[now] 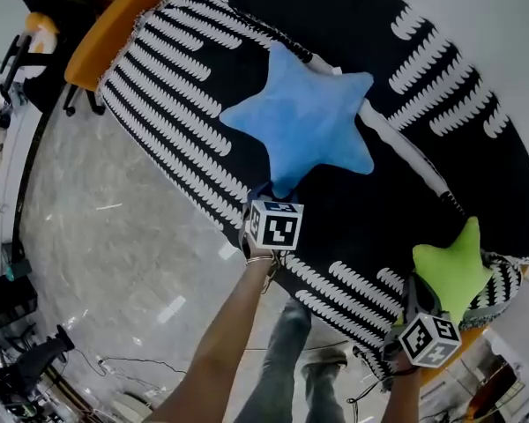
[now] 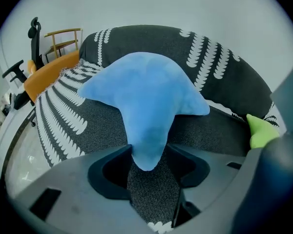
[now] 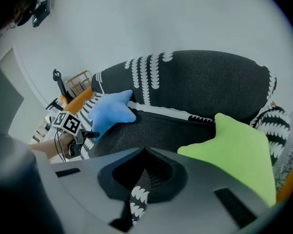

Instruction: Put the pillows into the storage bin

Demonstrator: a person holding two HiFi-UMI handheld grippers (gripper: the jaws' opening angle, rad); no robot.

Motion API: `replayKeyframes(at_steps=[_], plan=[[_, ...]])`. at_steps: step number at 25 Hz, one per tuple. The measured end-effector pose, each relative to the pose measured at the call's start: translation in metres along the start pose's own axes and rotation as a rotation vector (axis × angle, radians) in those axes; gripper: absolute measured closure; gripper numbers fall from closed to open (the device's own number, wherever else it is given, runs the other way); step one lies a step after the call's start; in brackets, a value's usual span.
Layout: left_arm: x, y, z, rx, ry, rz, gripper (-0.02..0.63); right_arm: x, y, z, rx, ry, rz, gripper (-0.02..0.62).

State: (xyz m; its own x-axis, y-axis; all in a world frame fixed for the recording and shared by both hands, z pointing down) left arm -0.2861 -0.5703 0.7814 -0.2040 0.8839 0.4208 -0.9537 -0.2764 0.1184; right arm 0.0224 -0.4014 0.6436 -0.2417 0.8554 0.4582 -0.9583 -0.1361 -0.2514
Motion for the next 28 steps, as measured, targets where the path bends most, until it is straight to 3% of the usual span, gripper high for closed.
replayKeyframes(at_steps=[17,21,28], plan=[[0.010,0.001,0.031,-0.042,0.013,-0.009,0.416,0.008,-0.009,0.002,0.004,0.004,-0.006,0.594],[0.000,-0.002,0.022,-0.040,-0.018,0.031,0.542,0.006,-0.007,-0.007,0.012,-0.003,0.006,0.594],[-0.015,0.002,-0.004,-0.017,-0.076,0.001,0.564,0.006,-0.001,-0.021,0.010,-0.020,0.013,0.594]])
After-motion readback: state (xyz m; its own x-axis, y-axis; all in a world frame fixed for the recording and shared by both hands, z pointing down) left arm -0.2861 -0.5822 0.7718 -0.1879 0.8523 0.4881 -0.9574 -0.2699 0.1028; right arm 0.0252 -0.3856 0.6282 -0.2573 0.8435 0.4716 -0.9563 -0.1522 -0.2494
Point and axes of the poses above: the fingertips, and each gripper's own axes: z forward along the fingers, y to its left, x out of its underside, the point moved 7 cm from there along -z, backward along the fingers, and after that the axes turned 1 degree about -x, right-handed, at the moved point
